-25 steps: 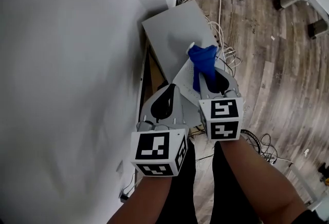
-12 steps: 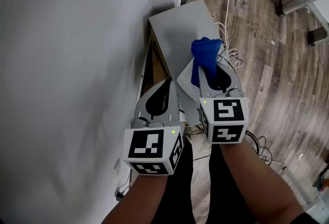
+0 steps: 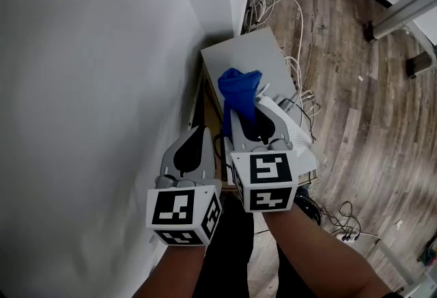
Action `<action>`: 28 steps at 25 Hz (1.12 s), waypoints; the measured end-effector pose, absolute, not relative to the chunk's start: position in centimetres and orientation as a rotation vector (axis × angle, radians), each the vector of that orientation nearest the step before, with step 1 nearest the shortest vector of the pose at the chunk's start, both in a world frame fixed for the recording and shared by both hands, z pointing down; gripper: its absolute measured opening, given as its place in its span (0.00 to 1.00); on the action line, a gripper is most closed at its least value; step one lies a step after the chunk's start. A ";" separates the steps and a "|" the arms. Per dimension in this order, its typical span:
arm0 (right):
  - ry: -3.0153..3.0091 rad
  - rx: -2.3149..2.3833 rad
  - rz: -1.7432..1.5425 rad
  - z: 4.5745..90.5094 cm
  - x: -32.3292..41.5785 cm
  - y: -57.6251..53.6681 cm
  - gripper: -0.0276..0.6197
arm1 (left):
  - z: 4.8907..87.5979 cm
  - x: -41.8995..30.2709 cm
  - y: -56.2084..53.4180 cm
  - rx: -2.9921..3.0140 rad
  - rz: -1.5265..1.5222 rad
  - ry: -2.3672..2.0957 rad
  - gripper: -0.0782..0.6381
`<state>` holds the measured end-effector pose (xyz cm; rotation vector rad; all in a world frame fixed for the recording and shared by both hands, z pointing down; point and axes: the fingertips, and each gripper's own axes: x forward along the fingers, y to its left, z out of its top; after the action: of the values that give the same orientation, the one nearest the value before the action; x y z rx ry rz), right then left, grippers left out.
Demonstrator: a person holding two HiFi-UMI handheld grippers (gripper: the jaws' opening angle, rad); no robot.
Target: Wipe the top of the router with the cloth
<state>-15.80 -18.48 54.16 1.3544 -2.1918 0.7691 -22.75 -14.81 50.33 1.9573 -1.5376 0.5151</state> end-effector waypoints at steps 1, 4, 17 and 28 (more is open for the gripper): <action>-2.177 1.359 0.788 55.4 -15.8 -18.6 0.23 | 51.2 -23.0 -14.9 1.958 0.530 -1.539 0.11; -2.122 1.402 0.819 57.8 -14.8 -19.3 0.23 | 53.6 -23.5 -15.3 1.964 0.566 -1.533 0.11; -2.137 1.335 0.706 52.8 -10.6 -17.5 0.23 | 51.0 -19.1 -16.4 1.992 0.564 -1.473 0.11; -2.216 1.382 0.500 37.4 -2.0 -17.6 0.23 | 38.8 -12.7 -17.5 2.105 0.525 -1.495 0.11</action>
<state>-1.95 -17.62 37.37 1.3818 -2.2160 0.4997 -12.70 -17.52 38.76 2.1053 -1.4955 0.5248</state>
